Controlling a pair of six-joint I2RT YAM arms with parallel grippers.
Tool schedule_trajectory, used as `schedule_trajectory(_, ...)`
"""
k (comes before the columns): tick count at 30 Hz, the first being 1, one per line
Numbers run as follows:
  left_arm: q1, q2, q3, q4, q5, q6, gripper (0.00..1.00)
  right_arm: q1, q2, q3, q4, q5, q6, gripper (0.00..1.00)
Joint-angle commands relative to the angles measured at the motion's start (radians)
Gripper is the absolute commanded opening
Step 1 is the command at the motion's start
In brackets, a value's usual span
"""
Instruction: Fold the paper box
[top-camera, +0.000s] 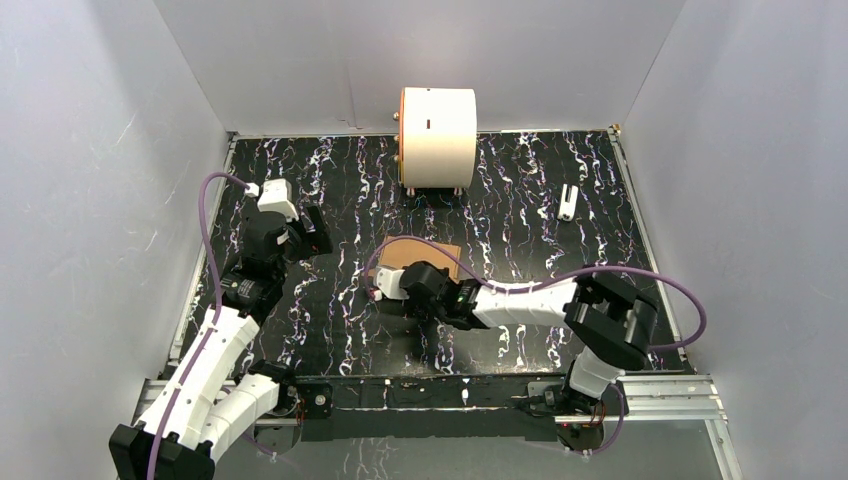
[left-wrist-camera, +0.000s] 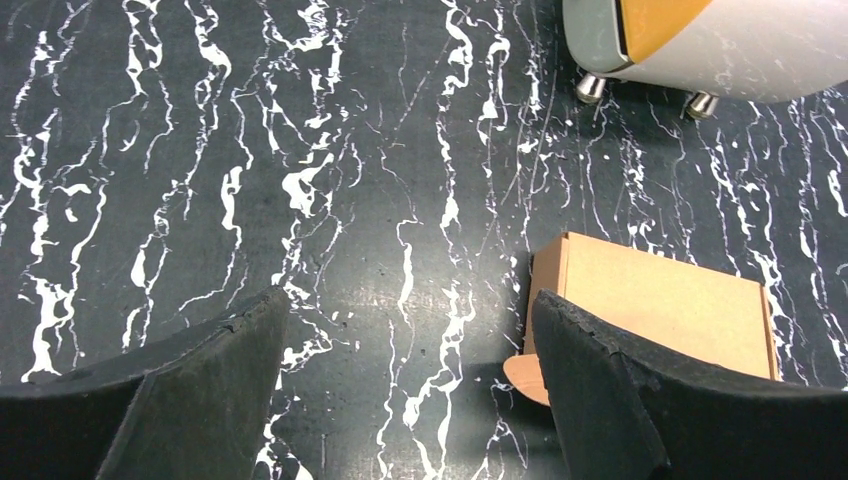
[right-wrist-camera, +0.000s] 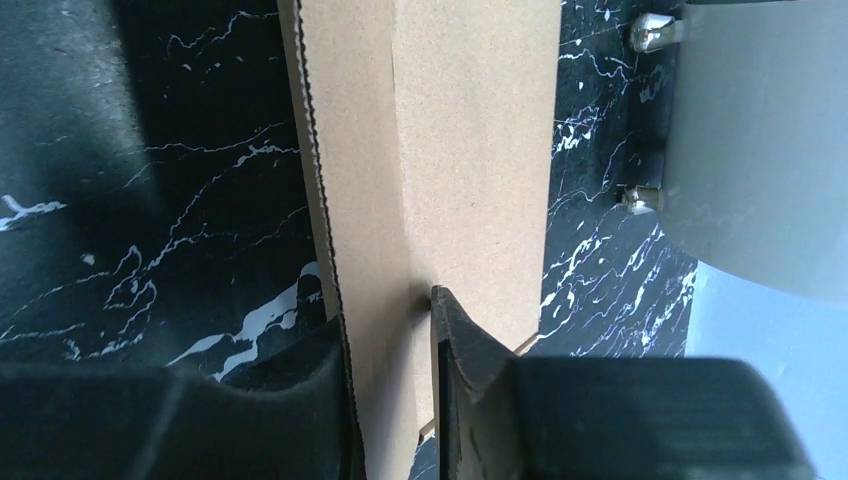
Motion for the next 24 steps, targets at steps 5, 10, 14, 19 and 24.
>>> schedule_trajectory(5, 0.006, -0.023, 0.074, -0.050, 0.124, -0.004, 0.88, -0.098, -0.125, 0.153, -0.243, -0.271, 0.062, 0.31)
schedule_trajectory(10, 0.005, -0.005, 0.152, -0.125, 0.153, 0.011, 0.88, -0.190, -0.125, 0.260, -0.395, -0.474, 0.102, 0.30)
schedule_trajectory(14, 0.004, 0.009, 0.209, -0.179, 0.187, 0.023, 0.89, -0.267, -0.098, 0.367, -0.520, -0.686, 0.114, 0.28)
schedule_trajectory(19, 0.004, 0.049, 0.268, -0.244, 0.230, 0.060, 0.89, -0.388, -0.046, 0.479, -0.631, -0.936, 0.115, 0.27)
schedule_trajectory(24, 0.004, 0.075, 0.272, -0.266, 0.270, 0.077, 0.89, -0.465, 0.024, 0.566, -0.695, -1.016, 0.103, 0.26)
